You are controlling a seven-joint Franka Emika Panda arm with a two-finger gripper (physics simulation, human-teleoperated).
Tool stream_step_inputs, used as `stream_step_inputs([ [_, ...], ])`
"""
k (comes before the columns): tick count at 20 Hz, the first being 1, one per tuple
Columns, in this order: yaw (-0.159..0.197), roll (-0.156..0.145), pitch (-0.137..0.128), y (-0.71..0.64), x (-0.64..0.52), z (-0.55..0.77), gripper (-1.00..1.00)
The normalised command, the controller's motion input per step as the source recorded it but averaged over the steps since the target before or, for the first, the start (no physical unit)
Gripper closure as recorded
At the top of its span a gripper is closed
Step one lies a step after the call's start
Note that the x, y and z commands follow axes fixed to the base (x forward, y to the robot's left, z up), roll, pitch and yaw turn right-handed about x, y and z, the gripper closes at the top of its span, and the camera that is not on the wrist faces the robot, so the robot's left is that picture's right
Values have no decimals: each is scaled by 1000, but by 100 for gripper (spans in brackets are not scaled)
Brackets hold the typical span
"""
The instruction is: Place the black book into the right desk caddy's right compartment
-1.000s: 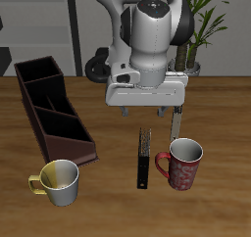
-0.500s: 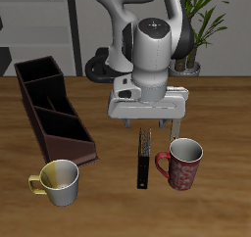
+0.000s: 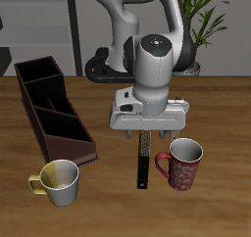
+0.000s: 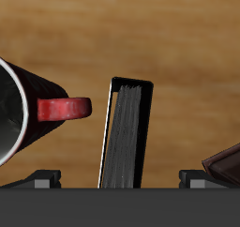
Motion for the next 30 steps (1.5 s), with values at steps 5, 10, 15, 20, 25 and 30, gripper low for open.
stream_step_inputs([
  [5,-23,-13,69,-39,97,-361,-100],
  [10,-18,2,49,-13,47,-255,100],
  [15,-8,5,1,-2,-19,17,100],
  [20,-7,5,-12,-50,-59,135,100],
  [25,-5,-5,-51,-122,-165,423,100],
  [30,2,-25,-75,-253,-209,584,100],
])
